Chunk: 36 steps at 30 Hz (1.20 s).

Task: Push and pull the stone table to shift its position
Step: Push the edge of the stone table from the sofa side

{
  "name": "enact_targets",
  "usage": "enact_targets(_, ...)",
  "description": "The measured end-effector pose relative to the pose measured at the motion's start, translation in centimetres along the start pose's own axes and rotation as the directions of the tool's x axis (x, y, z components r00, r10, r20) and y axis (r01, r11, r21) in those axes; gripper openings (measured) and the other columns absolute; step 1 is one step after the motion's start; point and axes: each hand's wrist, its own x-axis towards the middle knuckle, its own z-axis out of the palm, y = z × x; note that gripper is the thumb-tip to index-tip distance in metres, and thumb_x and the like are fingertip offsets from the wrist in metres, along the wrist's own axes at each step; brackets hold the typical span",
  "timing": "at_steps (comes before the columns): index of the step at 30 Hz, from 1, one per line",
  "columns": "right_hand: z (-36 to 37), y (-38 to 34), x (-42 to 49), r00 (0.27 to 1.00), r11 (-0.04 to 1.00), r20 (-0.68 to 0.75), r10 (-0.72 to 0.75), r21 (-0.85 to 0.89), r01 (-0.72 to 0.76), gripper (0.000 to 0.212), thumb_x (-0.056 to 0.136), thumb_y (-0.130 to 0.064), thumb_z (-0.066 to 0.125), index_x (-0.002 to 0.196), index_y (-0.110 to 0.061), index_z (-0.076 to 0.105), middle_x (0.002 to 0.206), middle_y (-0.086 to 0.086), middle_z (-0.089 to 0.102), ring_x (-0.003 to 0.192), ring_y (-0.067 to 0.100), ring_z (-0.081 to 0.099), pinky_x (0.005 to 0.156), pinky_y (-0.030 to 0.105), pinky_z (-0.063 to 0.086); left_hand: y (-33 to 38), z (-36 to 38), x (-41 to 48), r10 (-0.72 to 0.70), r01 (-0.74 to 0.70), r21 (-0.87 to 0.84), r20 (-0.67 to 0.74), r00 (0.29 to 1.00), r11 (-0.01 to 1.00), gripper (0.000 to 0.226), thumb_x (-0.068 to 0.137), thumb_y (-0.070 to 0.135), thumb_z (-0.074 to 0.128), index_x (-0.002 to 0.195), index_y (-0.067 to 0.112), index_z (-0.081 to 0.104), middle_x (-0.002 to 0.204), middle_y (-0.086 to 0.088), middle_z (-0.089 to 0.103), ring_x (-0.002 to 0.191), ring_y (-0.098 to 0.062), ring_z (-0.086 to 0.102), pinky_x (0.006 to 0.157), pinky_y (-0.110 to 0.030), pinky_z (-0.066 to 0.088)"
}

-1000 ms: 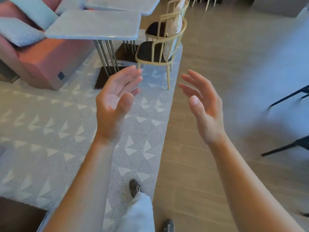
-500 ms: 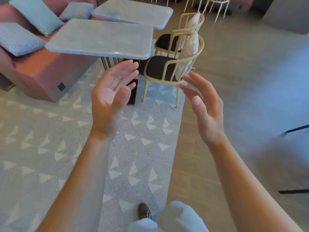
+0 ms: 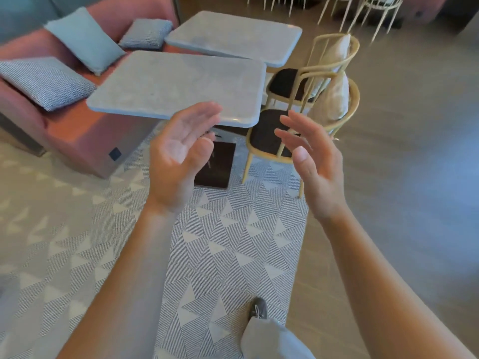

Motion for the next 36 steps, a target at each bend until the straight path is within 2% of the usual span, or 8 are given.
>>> enact_targets(3, 1.4, 2.0, 5.3, 0.999, 0.998, 0.049, 0.006, 0.063, -0.009, 0.097, 0.089, -0.076, 0.058, 0.149, -0.001, 0.049, 0.147, 0.012, 0.062, 0.132, 0.022, 0.066, 0.109, 0.029, 0.053, -1.7, -1.2, 4.1, 0.018, -0.017, 0.027, -0.034, 0.999, 0.999, 0.070, 0.084, 0.074, 0.074, 0.135, 0.027, 0.066, 0.141, -0.002, 0.070, 0.140, -0.034, 0.063, 0.118, -0.060, 0.047)
enact_targets(9, 6.0, 6.0, 13.3, 0.988, 0.994, 0.154, 0.010, 0.106, -0.027, 0.093, 0.091, -0.074, 0.057, 0.150, -0.003, 0.049, 0.146, 0.011, 0.062, 0.131, 0.020, 0.066, 0.108, 0.028, 0.052, -5.0, -5.4, 10.1, 0.010, -0.001, 0.080, -0.104, 0.995, 0.997, 0.074, 0.085, 0.071, 0.075, 0.135, 0.019, 0.064, 0.139, -0.005, 0.070, 0.139, -0.034, 0.064, 0.118, -0.065, 0.045)
enact_targets(12, 9.1, 7.8, 16.9, 0.984, 0.994, 0.180, 0.008, 0.106, -0.027, 0.090, 0.092, -0.073, 0.057, 0.150, -0.004, 0.049, 0.147, 0.011, 0.062, 0.132, 0.020, 0.066, 0.108, 0.028, 0.052, -6.8, -8.0, 13.2, -0.012, 0.021, 0.062, -0.141, 0.990, 0.998, 0.079, 0.084, 0.072, 0.075, 0.136, 0.014, 0.062, 0.137, -0.004, 0.071, 0.138, -0.033, 0.064, 0.116, -0.053, 0.050)
enact_targets(15, 12.5, 9.6, 20.5, 0.983, 0.996, 0.185, 0.003, 0.090, -0.020, 0.092, 0.091, -0.074, 0.056, 0.150, -0.004, 0.049, 0.148, 0.011, 0.061, 0.132, 0.018, 0.066, 0.109, 0.028, 0.053, -8.7, -11.2, 16.7, -0.014, 0.020, 0.043, -0.146, 0.989, 0.999, 0.080, 0.082, 0.074, 0.076, 0.136, 0.017, 0.062, 0.137, -0.001, 0.071, 0.138, -0.032, 0.064, 0.112, -0.044, 0.050)
enact_targets(18, 16.2, 10.8, 24.1, 0.984, 0.997, 0.180, 0.004, 0.073, -0.017, 0.098, 0.088, -0.076, 0.057, 0.150, -0.001, 0.048, 0.148, 0.014, 0.060, 0.132, 0.021, 0.066, 0.109, 0.028, 0.053, -10.2, -14.6, 20.5, -0.002, 0.005, 0.031, -0.122, 0.993, 1.000, 0.084, 0.082, 0.075, 0.075, 0.139, 0.016, 0.059, 0.141, -0.004, 0.069, 0.139, -0.030, 0.064, 0.114, -0.046, 0.050)
enact_targets(21, 19.8, 11.8, 27.7, 0.989, 0.997, 0.145, -0.012, 0.072, 0.001, 0.101, 0.087, -0.077, 0.057, 0.149, 0.002, 0.047, 0.149, 0.016, 0.059, 0.132, 0.023, 0.066, 0.108, 0.027, 0.052, -11.4, -18.0, 24.3, 0.021, -0.018, 0.033, -0.084, 0.996, 0.999, 0.077, 0.082, 0.076, 0.074, 0.137, 0.023, 0.061, 0.141, -0.002, 0.070, 0.138, -0.029, 0.065, 0.112, -0.043, 0.051)
enact_targets(27, 24.7, 13.9, 32.6, 0.995, 0.999, 0.103, 0.007, 0.047, -0.012, 0.099, 0.087, -0.077, 0.058, 0.149, 0.000, 0.048, 0.149, 0.015, 0.059, 0.131, 0.022, 0.066, 0.108, 0.027, 0.053, -13.5, -22.8, 30.9, 0.009, -0.009, 0.007, -0.052, 0.999, 1.000, 0.073, 0.080, 0.079, 0.072, 0.134, 0.031, 0.064, 0.140, 0.003, 0.071, 0.138, -0.027, 0.065, 0.110, -0.038, 0.053)
enact_targets(36, 30.0, 18.8, 40.8, 0.999, 0.999, 0.039, 0.013, 0.029, -0.014, 0.096, 0.087, -0.077, 0.059, 0.147, -0.002, 0.050, 0.148, 0.013, 0.060, 0.131, 0.020, 0.066, 0.110, 0.029, 0.052, -19.3, -28.1, 40.2, -0.004, 0.004, 0.001, 0.026, 1.000, 1.000, 0.079, 0.078, 0.079, 0.072, 0.134, 0.025, 0.063, 0.139, 0.000, 0.070, 0.137, -0.028, 0.065, 0.111, -0.041, 0.053)
